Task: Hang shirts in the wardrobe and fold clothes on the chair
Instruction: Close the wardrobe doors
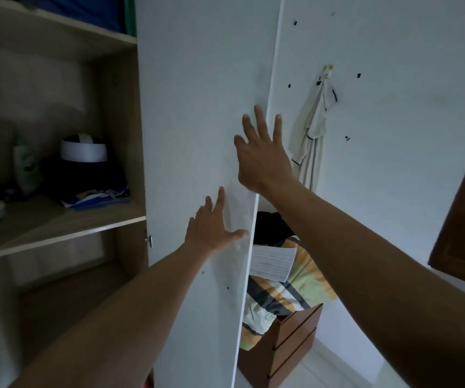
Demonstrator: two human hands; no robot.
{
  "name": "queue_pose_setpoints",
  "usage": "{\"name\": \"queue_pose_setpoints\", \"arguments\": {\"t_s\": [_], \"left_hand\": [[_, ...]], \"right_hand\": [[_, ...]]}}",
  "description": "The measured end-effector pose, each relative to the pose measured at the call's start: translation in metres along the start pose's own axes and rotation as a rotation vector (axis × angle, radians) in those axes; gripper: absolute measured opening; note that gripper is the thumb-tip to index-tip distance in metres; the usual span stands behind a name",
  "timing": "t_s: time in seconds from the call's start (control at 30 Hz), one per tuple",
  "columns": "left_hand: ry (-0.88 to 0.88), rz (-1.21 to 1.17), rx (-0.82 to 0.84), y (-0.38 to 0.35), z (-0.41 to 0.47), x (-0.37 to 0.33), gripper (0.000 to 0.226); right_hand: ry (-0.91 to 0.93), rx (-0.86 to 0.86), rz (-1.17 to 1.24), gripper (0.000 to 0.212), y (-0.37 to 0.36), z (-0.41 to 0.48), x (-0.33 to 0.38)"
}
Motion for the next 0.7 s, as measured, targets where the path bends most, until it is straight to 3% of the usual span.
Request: {"name": "queue_pose_setpoints", "arguments": {"t_s": [0.37,0.5,0.7], "left_hand": [[0.120,0.255,-0.214,0.168,-0.060,0.113,0.085],[0.283,0.420,-0.298,0.251,-0.139,0.182,0.083],[0.606,0.541,-0.446,0.372,-0.327,0.252,0.076]], "right_hand": [[0.181,0.121,0.474,0.065,0.038,0.021,0.141],[0.328,0.101,0.649,0.066,0.094,0.027,0.234],[0.560,0.006,0.898,0.063,0.233,0.001,0.372]]}}
Point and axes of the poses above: each hand's wrist, its own z-axis towards the middle knuckle, its own y-axis out of the back of the hand, x = y × z, the point moved 10 cm from there along z, towards the middle knuckle, and after that the axes turned 14 degrees about -z, right-handed, at the moved point
